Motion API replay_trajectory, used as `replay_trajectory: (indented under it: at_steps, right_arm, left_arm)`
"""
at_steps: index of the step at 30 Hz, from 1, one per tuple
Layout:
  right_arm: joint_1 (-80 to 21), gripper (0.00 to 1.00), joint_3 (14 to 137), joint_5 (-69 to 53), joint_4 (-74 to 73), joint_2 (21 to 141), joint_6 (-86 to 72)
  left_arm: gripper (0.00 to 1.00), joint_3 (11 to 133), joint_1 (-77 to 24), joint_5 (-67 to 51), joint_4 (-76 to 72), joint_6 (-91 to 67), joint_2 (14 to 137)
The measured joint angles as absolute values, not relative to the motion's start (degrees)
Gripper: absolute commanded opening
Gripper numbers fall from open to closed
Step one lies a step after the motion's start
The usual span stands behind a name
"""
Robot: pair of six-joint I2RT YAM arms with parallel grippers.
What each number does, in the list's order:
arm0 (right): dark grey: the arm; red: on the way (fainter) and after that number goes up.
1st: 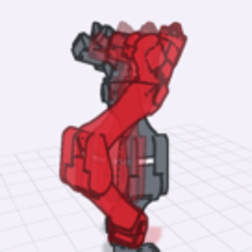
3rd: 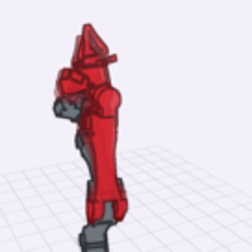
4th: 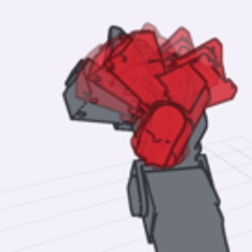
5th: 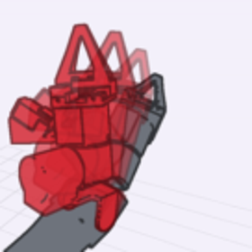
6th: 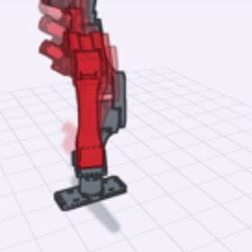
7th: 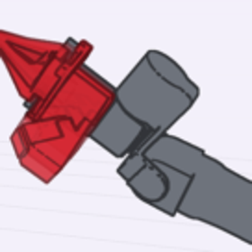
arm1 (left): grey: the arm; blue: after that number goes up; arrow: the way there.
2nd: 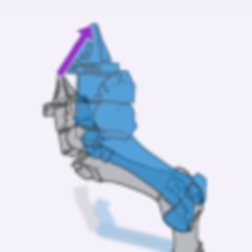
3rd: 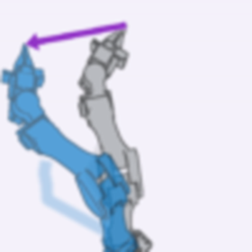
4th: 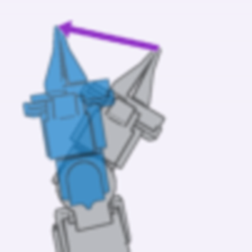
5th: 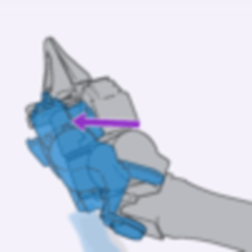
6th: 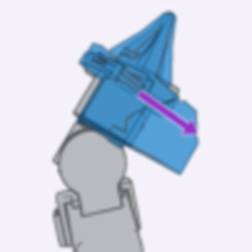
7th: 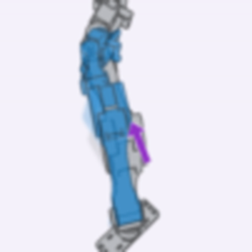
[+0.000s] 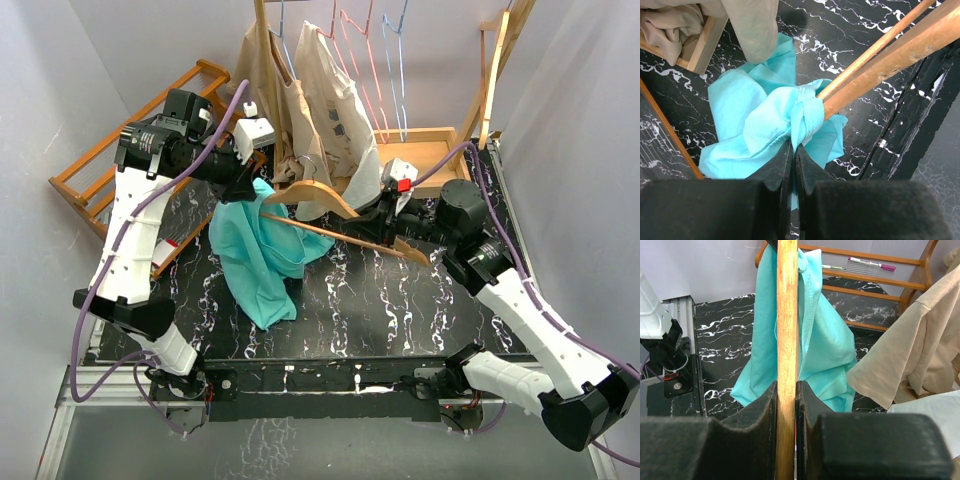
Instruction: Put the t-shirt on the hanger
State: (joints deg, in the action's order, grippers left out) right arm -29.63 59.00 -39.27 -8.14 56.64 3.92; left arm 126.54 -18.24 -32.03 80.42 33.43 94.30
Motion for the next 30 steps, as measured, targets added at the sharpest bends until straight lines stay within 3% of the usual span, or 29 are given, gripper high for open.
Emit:
replay_trajectory:
  at_steps: [30]
  right_arm:
    - [-29.6,0.08,54.7,-39.0,1.8,58.9,1.4]
  left_arm:
    - [0.00,136.1,-25.8,-35.0,79.3,26.1,98.2]
